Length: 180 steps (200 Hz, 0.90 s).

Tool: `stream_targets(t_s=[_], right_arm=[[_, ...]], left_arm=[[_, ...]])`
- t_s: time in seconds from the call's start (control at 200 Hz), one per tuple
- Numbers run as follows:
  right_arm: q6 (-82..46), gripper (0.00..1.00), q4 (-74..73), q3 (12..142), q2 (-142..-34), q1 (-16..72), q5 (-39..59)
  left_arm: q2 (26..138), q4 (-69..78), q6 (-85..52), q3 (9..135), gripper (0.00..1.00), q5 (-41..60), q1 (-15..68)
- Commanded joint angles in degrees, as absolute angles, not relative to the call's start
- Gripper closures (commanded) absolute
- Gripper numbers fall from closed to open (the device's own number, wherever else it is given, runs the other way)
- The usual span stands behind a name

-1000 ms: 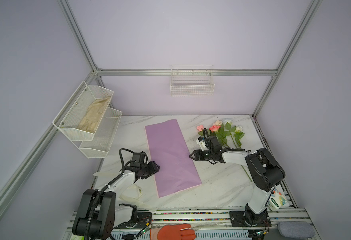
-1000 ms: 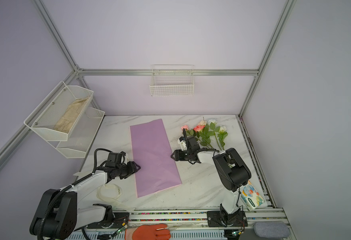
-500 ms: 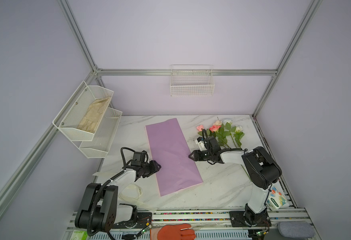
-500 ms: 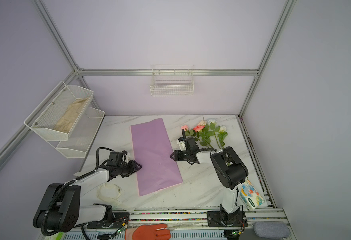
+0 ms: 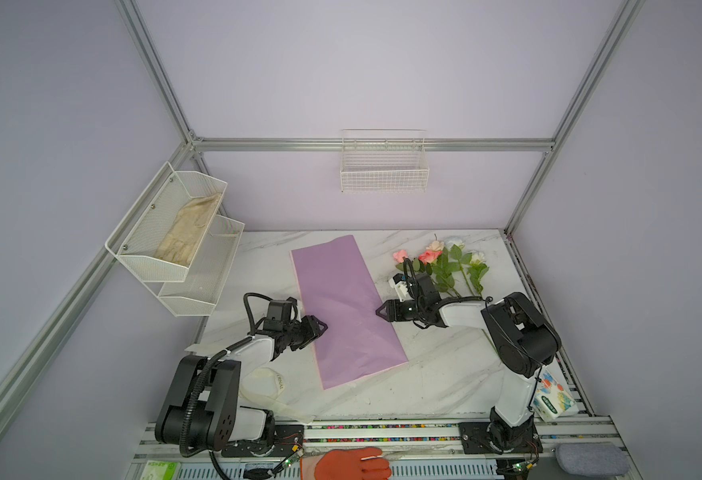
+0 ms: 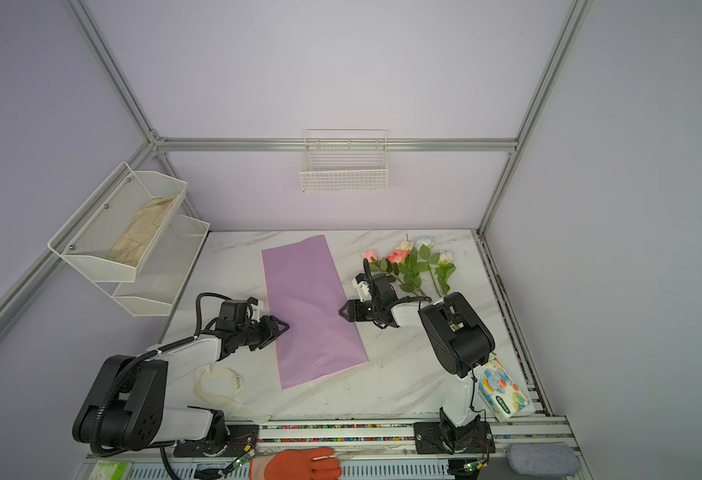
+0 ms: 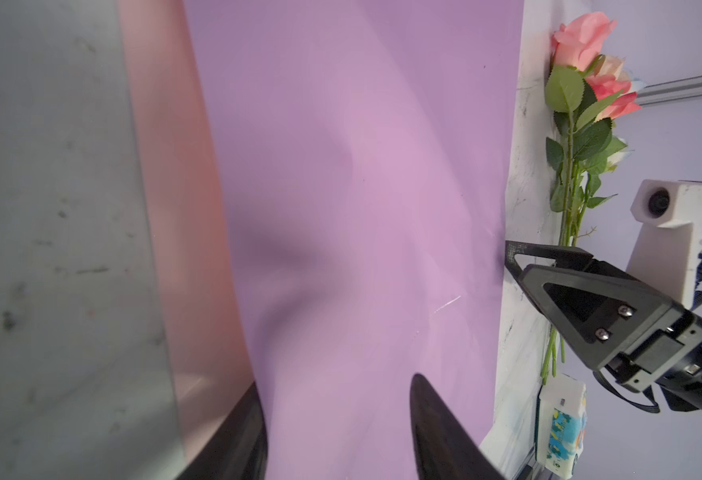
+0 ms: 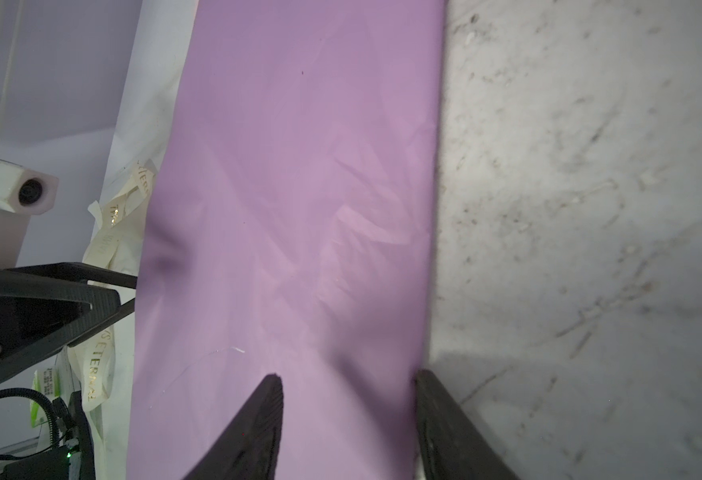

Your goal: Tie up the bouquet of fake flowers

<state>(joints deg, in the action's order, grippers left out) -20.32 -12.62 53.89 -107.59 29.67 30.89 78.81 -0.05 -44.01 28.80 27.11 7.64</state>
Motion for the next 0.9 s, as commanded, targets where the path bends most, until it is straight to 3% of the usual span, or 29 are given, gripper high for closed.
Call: stream_targets(t_s=[0.0, 0.175, 0.445, 0.57, 0.715, 0.895], right_arm=[[-20.8, 0.45, -9.7, 52.5, -109.6, 30.3, 29.5], [-20.8, 0.45, -9.8, 52.4, -109.5, 30.3, 29.4], [-18.8, 0.39, -8.5, 54.4, -106.4, 30.4, 27.5], [-16.4, 0.34, -7.3, 54.7, -99.8, 30.3, 21.2], [-18.3, 0.27, -5.0, 53.8, -93.5, 28.9, 5.2], [-16.5, 0.32, -3.3, 59.1, -101.3, 17.4, 17.3]], left_arm=[[78.9, 4.9, -46.5, 27.6, 0.47, 29.3, 8.0], [78.4, 7.2, -48.5, 27.1, 0.59, 29.8, 8.0], [75.8, 7.1, -49.2, 29.0, 1.0, 32.2, 8.0], [74.2, 6.6, -50.0, 31.4, 1.0, 34.0, 8.0], [72.0, 4.6, -50.0, 34.3, 1.0, 34.2, 8.0], [72.3, 3.9, -49.7, 36.2, 1.0, 35.1, 8.0]])
